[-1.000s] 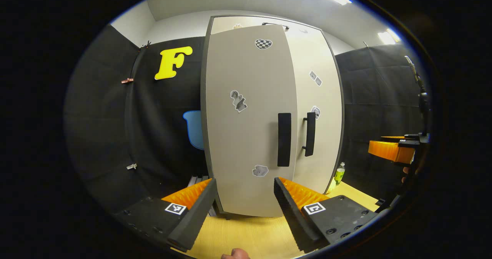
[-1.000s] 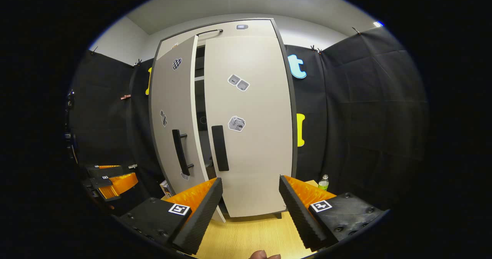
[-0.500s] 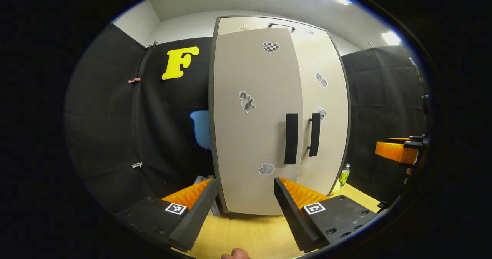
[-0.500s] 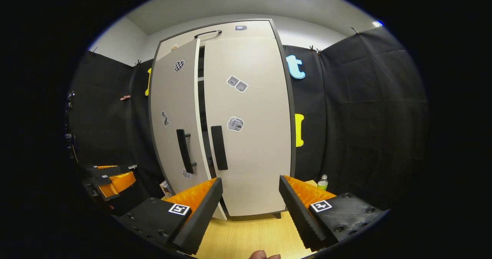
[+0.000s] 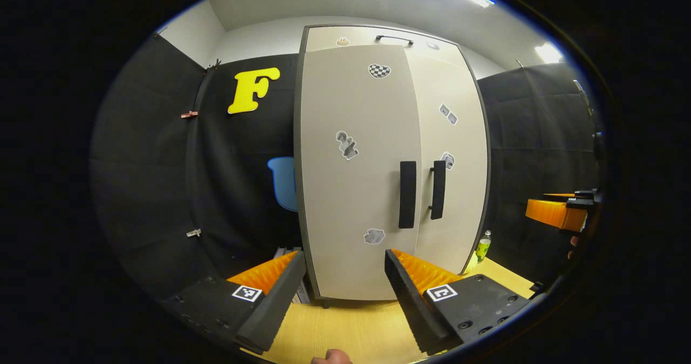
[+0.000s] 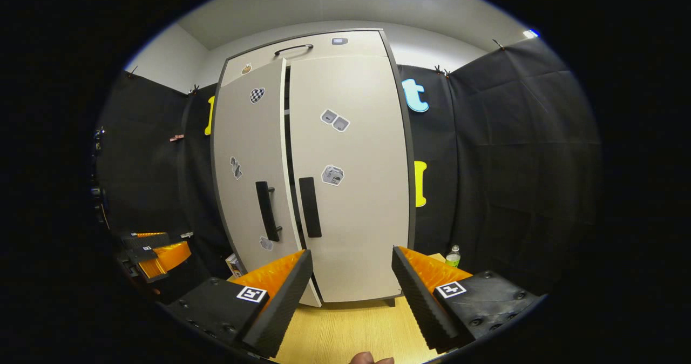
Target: Grab one shoe with the right hand and put it into the shoe cabinet, grab the other shoe with the left hand and put it into the shoe cabinet; then close the right door with the right hand and the left door with the left hand.
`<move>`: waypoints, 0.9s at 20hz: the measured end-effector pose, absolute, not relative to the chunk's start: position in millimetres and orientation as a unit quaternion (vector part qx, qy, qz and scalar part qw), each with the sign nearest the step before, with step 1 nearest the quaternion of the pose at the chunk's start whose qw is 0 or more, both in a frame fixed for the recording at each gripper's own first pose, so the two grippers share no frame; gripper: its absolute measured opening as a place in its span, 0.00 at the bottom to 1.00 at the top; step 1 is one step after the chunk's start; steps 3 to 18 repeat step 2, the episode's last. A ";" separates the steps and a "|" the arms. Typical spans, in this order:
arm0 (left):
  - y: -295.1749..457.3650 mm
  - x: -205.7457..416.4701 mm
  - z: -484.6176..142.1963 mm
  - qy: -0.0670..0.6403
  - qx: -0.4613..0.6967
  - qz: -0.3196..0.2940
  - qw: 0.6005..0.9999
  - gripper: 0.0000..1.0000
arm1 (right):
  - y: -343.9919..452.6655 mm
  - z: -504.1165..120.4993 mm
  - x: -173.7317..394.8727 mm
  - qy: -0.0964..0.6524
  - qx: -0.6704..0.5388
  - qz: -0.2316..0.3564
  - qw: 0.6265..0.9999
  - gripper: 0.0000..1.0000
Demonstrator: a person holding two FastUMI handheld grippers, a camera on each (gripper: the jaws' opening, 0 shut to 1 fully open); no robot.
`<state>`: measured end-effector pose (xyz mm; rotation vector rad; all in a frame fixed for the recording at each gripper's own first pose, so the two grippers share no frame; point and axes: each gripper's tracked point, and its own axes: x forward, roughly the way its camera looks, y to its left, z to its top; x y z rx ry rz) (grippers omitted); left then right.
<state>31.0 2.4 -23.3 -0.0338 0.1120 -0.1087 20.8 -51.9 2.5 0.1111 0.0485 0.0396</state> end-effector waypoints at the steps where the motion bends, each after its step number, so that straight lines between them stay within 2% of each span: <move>1: 4.0 29.0 -24.4 0.057 -0.017 -0.054 0.997 0.94 | -51.9 2.9 20.6 0.024 0.055 0.020 0.998 0.98; 18: 3.2 28.9 -24.3 0.057 -0.018 -0.054 0.997 0.94 | -51.1 3.2 19.7 0.024 0.055 0.020 0.998 0.98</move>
